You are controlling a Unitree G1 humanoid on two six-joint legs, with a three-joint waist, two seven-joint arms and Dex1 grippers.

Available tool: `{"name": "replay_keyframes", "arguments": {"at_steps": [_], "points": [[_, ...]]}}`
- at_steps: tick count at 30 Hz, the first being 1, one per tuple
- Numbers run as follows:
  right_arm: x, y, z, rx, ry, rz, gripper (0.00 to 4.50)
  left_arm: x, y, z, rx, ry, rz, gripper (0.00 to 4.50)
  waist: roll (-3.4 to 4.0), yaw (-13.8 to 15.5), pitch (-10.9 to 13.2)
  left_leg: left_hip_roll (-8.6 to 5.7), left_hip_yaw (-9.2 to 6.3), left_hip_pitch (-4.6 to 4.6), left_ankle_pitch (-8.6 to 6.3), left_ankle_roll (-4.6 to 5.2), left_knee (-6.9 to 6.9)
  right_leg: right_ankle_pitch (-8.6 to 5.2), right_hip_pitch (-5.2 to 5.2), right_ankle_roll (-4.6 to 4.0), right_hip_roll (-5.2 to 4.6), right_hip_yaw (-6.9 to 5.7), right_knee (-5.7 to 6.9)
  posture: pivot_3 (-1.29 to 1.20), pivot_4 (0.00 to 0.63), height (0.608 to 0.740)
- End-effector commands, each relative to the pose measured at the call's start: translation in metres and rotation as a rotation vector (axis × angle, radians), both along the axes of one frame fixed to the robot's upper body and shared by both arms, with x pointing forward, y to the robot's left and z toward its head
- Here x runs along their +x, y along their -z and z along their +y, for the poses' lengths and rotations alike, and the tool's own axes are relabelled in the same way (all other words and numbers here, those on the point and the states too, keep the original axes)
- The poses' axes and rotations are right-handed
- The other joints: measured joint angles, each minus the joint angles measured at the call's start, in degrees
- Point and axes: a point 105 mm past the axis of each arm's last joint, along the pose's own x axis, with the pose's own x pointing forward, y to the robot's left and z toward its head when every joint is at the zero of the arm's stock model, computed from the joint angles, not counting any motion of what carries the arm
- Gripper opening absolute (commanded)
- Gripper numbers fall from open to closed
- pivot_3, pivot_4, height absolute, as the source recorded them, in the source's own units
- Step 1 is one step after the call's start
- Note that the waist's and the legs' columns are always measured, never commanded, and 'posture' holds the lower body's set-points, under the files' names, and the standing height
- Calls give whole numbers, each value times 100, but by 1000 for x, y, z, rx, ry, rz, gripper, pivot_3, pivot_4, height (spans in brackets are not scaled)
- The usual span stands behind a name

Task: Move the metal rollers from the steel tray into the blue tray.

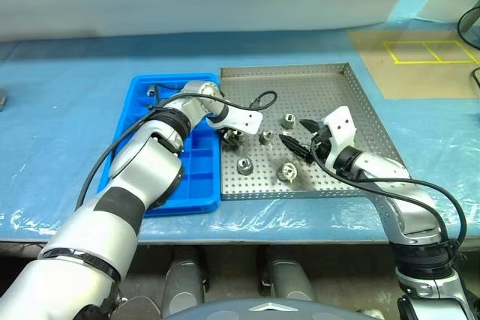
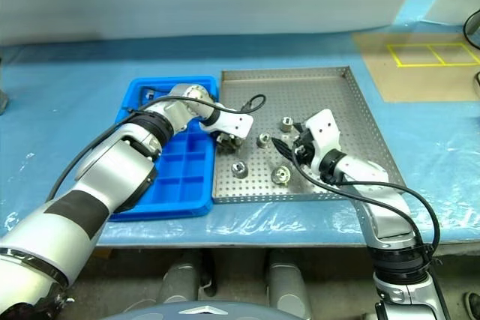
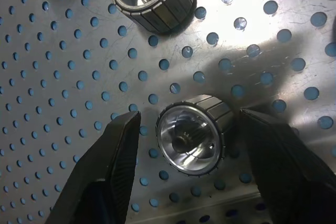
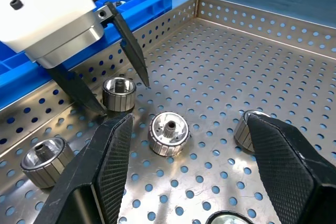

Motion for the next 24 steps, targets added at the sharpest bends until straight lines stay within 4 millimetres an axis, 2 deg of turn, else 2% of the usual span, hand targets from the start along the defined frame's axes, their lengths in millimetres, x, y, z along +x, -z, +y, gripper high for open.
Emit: {"name": "replay_keyframes", "arguments": {"at_steps": [1, 4, 8, 11, 13, 15, 22, 24], "points": [[0, -8, 3, -11, -19, -34, 3563, 5, 4, 8, 38, -59, -12, 3162, 0, 0, 0, 0, -1, 5, 0, 0, 4, 0, 7, 2, 0, 0, 0, -426, 150, 740], [2, -8, 2, -20, -18, -36, 3563, 3, 8, 6, 27, -66, 11, 3162, -1, -4, 1, 0, -5, 24, -1, 0, 12, -21, 32, 40, 0, 0, -6, -423, 150, 740], [2, -8, 1, -27, -17, -36, 3563, 1, 12, 4, 27, -57, 19, 3162, -2, -2, 1, -2, -7, 34, -2, 2, 12, -24, 47, 45, -1, 0, -11, -424, 150, 740], [3, -7, -1, -35, -7, -35, 3582, -4, 16, 3, 28, -30, 52, 2549, -2, -1, 1, -3, -9, 35, -4, 4, 9, -23, 49, 44, -1, 0, -10, -426, 150, 740], [3, -7, -2, -37, -2, -37, 3582, -2, 17, 4, 32, -37, 30, 1912, -1, -2, 0, -4, -9, 35, -5, 7, 8, -20, 49, 38, -1, 0, -10, -428, 150, 740], [4, -7, -3, -40, 3, -38, 3582, -4, 15, 2, 20, -27, 42, 1898, 0, -2, 0, -4, -9, 35, -7, 10, 6, -7, 49, 16, -2, 0, -12, -429, 150, 740], [4, -6, -1, -31, 12, -41, 3582, -3, 11, 4, -23, -51, 57, 1898, 0, -6, 0, -5, -9, 35, -8, 10, -1, -14, 49, 28, -2, -1, -22, -435, 150, 740], [4, -5, 0, -28, 10, -42, 3582, -6, 5, 1, -85, -41, 107, 1898, 0, -10, 0, -5, -9, 35, -8, 10, -3, -14, 48, 29, -2, -1, -23, -437, 150, 740]]}}
